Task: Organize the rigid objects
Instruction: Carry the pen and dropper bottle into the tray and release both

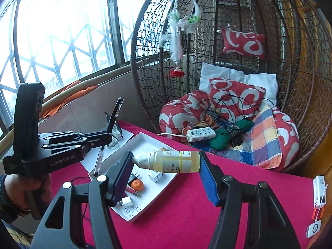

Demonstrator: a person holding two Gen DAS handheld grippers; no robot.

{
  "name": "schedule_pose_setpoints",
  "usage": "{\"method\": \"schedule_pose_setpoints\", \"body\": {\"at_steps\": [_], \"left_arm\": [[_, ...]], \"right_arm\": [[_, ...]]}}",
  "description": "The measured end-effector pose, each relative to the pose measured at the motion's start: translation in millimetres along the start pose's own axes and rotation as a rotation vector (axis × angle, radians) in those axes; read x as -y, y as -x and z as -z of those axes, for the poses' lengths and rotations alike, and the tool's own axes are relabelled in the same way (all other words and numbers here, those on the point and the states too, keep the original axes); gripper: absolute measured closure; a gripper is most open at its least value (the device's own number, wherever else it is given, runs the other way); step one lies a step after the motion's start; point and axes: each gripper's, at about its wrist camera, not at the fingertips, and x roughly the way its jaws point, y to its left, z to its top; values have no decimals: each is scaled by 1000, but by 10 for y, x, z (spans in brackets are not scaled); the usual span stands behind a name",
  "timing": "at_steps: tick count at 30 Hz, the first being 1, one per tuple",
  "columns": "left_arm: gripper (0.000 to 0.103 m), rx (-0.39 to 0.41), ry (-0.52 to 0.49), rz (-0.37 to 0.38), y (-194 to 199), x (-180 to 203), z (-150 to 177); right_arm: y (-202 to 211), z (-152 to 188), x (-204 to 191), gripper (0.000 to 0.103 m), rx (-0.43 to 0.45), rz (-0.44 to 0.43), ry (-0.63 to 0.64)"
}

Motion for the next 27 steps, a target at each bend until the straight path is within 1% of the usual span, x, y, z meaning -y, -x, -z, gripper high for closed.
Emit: {"method": "schedule_pose_setpoints", "body": {"at_steps": [10,16,23,27], "left_arm": [[95,-29,22,-10,-3,-402,30],[95,-52,16,-11,-37,-636,32],[95,-97,17,-5,-152,-905,41],[95,-140,21,9,-314,-1067,54]], "right_arm": [[-276,-18,-316,40,-47,-25,21],[-473,-39,-477,40,-73,-33,16],[-785,-33,-611,40,-117,-39,-11],[-1003,11,-624,40,-160,-41,-43]]}}
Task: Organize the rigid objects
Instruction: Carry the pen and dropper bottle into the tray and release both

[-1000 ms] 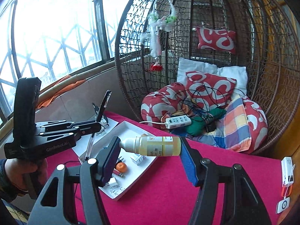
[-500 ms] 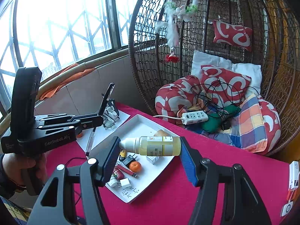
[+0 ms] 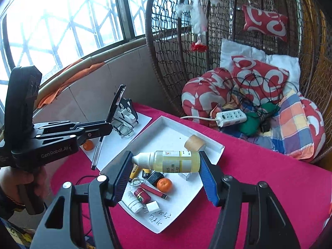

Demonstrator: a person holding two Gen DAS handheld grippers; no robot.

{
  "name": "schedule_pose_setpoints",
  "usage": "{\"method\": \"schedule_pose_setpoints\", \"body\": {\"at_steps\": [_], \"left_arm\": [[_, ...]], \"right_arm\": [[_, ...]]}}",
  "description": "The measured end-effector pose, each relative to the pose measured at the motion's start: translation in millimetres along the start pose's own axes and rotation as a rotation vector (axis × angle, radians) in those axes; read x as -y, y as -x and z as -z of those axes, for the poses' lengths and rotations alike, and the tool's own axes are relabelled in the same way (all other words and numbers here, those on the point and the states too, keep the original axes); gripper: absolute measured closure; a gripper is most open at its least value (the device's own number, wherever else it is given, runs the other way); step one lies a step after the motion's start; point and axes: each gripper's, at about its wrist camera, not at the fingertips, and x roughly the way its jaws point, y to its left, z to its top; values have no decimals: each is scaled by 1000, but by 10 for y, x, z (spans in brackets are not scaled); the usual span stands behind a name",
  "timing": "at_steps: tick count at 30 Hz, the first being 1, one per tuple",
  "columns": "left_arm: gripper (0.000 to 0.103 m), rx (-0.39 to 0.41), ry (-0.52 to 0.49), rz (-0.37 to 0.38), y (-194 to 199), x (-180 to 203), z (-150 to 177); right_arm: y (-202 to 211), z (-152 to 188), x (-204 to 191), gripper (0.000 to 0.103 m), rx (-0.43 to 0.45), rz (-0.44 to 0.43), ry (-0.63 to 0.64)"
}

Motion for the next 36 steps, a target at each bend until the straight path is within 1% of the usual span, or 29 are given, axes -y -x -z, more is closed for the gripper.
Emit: {"method": "schedule_pose_setpoints", "body": {"at_steps": [3,7,9,12,17,22,28,29,31,32,33,34,36], "left_arm": [[95,-55,-5,11,-218,-108,-17],[95,-161,-7,14,-625,-246,2],[95,-210,-20,9,-834,-273,30],[95,-285,-42,-8,-1141,-302,123],[95,-388,-34,-37,-1532,-382,330],[95,-408,-39,-58,-1616,-420,409],[95,-413,-36,-85,-1601,-449,413],[92,-416,-37,-94,-1611,-455,421],[73,-416,-33,-112,-1639,-467,422],[43,-410,-24,-113,-1629,-477,424],[16,-403,-17,-118,-1620,-485,424],[12,-393,-10,-121,-1604,-493,425],[11,-383,-9,-124,-1581,-494,420]], "right_arm": [[-218,9,26,40,-42,3,-25],[-559,46,55,40,-116,7,-58],[-762,84,42,40,-157,26,-53],[-1014,156,8,40,-213,55,-32],[-1302,336,-2,40,-299,82,-38],[-1481,469,-33,40,-356,106,-33],[-1499,484,-72,40,-366,133,-20],[-1494,484,-85,40,-365,135,-17],[-1498,478,-108,39,-364,128,-16],[-1491,479,-122,29,-361,130,-15],[-1482,479,-137,17,-355,138,-11],[-1478,478,-148,17,-351,139,-8],[-1466,480,-178,15,-349,134,-1]]}}
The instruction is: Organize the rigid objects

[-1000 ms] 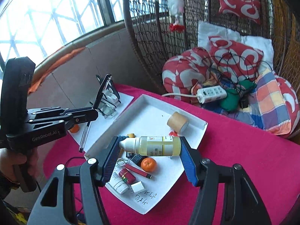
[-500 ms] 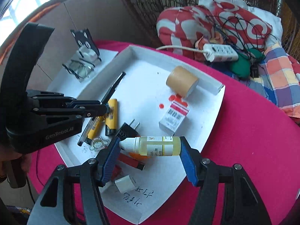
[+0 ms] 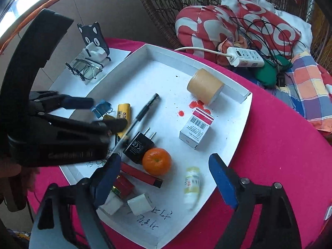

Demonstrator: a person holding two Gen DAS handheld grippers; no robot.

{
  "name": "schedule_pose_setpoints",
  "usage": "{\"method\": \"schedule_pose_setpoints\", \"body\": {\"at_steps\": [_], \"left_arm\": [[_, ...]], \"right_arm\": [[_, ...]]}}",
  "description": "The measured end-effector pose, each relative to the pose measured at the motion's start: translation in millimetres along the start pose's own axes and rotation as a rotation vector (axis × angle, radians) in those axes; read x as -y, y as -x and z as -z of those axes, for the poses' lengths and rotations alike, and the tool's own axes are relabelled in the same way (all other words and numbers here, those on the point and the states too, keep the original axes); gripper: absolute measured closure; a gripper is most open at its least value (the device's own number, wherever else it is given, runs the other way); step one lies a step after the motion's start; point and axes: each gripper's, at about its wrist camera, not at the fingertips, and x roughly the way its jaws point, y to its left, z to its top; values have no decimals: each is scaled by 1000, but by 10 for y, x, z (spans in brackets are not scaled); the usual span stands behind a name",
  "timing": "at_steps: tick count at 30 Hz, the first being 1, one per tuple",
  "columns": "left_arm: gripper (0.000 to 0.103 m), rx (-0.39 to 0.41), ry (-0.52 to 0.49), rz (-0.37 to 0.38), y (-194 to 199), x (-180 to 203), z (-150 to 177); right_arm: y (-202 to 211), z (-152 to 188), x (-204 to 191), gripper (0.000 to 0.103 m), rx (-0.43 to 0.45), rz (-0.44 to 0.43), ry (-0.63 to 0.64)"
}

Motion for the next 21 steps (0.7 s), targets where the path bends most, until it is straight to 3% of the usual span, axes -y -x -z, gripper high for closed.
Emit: {"method": "schedule_pose_setpoints", "body": {"at_steps": [1,2,12,21], "left_arm": [[11,-4,-3,-14,1,1,3],[11,-4,-3,-25,4,0,8],[11,28,49,-66,133,32,107],[11,94,102,-38,418,272,171]], "right_arm": [[4,2,-10,11,1,0,2],[10,3,-18,0,-1,1,5],[161,74,-81,0,34,-22,45],[546,147,98,0,132,-51,21]]}}
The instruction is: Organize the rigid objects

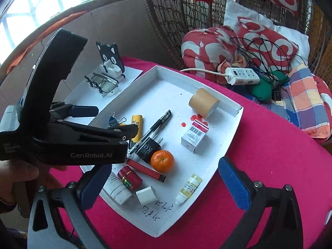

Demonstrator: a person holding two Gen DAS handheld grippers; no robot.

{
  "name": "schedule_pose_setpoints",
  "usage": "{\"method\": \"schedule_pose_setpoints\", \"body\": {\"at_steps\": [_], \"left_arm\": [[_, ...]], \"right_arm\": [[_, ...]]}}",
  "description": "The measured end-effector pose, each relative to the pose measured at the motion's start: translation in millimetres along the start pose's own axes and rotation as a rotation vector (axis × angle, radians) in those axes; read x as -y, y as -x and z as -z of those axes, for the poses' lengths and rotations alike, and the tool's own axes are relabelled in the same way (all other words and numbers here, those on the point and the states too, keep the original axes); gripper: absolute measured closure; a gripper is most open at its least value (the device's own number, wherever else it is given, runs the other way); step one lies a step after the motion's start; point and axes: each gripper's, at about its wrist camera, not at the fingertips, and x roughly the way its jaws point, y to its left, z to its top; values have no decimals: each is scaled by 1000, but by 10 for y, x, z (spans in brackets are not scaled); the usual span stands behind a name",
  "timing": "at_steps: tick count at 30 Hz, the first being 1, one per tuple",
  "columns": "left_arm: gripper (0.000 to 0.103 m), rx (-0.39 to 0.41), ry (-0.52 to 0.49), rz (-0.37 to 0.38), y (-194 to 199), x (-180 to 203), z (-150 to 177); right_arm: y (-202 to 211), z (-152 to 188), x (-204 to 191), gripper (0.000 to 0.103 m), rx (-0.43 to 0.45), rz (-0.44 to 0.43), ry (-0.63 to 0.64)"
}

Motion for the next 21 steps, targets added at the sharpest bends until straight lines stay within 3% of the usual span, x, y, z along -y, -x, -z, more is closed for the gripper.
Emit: {"method": "schedule_pose_setpoints", "body": {"at_steps": [13,21], "left_arm": [[11,106,-8,-65,640,447,120],[11,189,30,-165,1080,613,153]], "right_arm": [[365,116,182,0,50,-25,24],[647,162,269,0,93,42,97]]}}
